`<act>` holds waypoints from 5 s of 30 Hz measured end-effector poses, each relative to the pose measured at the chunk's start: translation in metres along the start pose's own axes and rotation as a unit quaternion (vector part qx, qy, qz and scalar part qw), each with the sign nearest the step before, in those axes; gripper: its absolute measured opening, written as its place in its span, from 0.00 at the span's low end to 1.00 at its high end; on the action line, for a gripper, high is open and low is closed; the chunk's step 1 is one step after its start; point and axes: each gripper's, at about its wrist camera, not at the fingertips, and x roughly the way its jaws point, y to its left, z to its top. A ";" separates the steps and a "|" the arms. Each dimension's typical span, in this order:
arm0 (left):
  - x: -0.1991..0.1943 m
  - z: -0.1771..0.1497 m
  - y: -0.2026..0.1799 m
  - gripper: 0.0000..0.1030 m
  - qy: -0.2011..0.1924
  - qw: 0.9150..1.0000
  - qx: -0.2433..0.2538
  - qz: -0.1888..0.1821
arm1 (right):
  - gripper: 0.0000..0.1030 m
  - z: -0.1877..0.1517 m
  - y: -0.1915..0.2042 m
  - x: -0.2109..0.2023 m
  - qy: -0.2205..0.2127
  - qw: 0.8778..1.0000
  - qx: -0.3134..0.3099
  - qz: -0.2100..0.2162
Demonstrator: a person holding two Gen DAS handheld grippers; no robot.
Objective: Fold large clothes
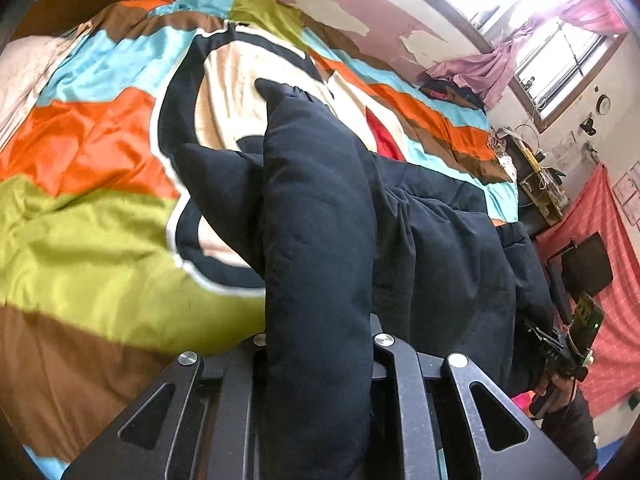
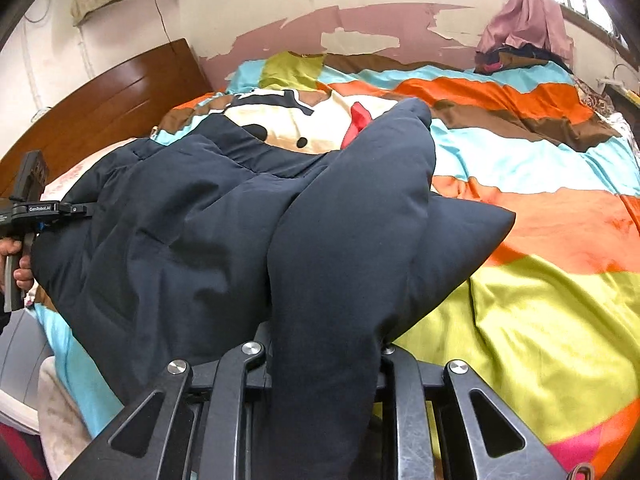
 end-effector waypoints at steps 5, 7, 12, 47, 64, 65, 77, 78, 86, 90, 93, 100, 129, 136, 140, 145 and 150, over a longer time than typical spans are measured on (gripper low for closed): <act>0.003 -0.024 0.008 0.13 0.009 1.000 -0.008 0.006 | 0.19 -0.025 0.012 -0.008 0.008 1.000 -0.007 0.000; 0.011 -0.033 0.014 0.13 0.011 1.000 -0.008 0.011 | 0.20 -0.036 0.011 -0.001 0.017 1.000 -0.001 -0.005; 0.033 -0.054 0.029 0.17 0.005 0.999 0.015 0.044 | 0.25 -0.061 0.000 0.029 0.042 0.998 0.019 -0.037; -0.047 -0.166 -0.065 0.64 -0.212 0.958 0.104 0.164 | 1.00 -0.109 0.070 -0.056 -0.165 0.973 0.009 -0.159; -0.084 -0.228 -0.110 0.91 -0.274 0.943 0.162 0.100 | 1.00 -0.153 0.135 -0.099 -0.221 0.969 0.010 -0.112; -0.085 -0.229 -0.109 0.91 -0.273 0.943 0.160 0.098 | 1.00 -0.155 0.138 -0.102 -0.224 0.968 0.015 -0.114; -0.106 -0.259 -0.120 0.98 -0.289 0.940 0.156 0.097 | 1.00 -0.176 0.159 -0.123 -0.239 0.965 0.026 -0.106; -0.106 -0.261 -0.120 0.98 -0.287 0.940 0.155 0.100 | 1.00 -0.177 0.161 -0.124 -0.238 0.965 0.030 -0.102; -0.111 -0.278 -0.116 0.98 -0.276 0.943 0.141 0.119 | 1.00 -0.188 0.172 -0.131 -0.240 0.966 0.042 -0.091; -0.111 -0.289 -0.114 0.98 -0.270 0.944 0.135 0.135 | 1.00 -0.196 0.182 -0.133 -0.239 0.966 0.032 -0.092; -0.110 -0.294 -0.109 0.98 -0.265 0.946 0.125 0.138 | 1.00 -0.202 0.191 -0.134 -0.238 0.966 0.023 -0.097; -0.111 -0.306 -0.100 0.98 -0.262 0.949 0.107 0.142 | 1.00 -0.221 0.204 -0.137 -0.252 0.961 0.019 -0.117; -0.113 -0.343 -0.107 0.98 -0.290 0.931 0.157 0.156 | 1.00 -0.246 0.217 -0.131 -0.262 0.957 0.010 -0.122; -0.114 -0.342 -0.106 0.98 -0.287 0.933 0.158 0.147 | 1.00 -0.246 0.216 -0.132 -0.261 0.957 0.015 -0.124; -0.114 -0.341 -0.106 0.98 -0.287 0.933 0.158 0.148 | 1.00 -0.246 0.214 -0.132 -0.262 0.957 0.017 -0.125; -0.113 -0.341 -0.106 0.98 -0.281 0.935 0.158 0.147 | 1.00 -0.246 0.215 -0.132 -0.263 0.957 0.016 -0.125; -0.114 -0.341 -0.105 0.98 -0.281 0.936 0.155 0.145 | 1.00 -0.247 0.215 -0.133 -0.262 0.957 0.017 -0.125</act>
